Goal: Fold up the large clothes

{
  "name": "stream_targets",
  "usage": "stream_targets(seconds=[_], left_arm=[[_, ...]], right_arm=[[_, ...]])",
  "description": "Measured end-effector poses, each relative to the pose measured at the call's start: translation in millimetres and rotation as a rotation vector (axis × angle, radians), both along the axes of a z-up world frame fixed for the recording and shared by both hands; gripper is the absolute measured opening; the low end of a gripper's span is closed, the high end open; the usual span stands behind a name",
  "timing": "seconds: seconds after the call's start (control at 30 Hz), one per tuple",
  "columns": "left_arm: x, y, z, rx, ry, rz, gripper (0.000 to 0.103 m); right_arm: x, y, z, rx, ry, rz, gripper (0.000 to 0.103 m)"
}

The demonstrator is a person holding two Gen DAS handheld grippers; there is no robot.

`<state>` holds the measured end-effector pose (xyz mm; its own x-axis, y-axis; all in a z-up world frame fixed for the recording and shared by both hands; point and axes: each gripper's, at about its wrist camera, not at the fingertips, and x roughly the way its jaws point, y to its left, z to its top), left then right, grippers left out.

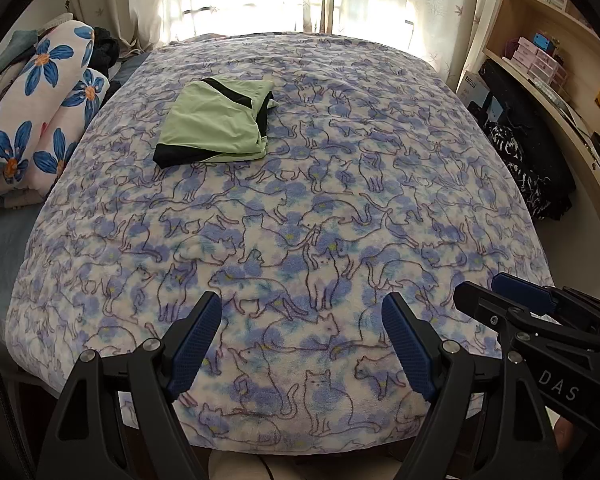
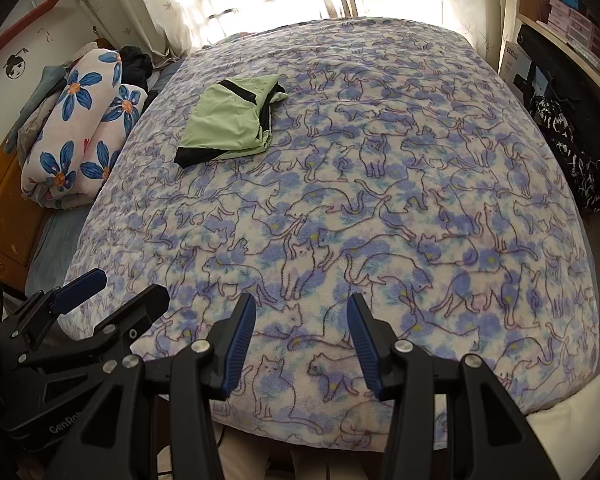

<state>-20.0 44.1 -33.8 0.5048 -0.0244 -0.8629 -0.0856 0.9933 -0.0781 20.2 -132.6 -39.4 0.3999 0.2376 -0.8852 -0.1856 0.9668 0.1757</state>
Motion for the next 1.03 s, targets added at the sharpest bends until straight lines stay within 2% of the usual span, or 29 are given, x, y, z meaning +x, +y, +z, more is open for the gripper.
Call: stream_targets(seconds=[1.03], left_arm=[[0.4,0.0,-0.1,-0.003,0.002,0.0,0.081]], right_arm=[[0.1,0.6,1.1,-0.002,0.0,-0.001,0.048]])
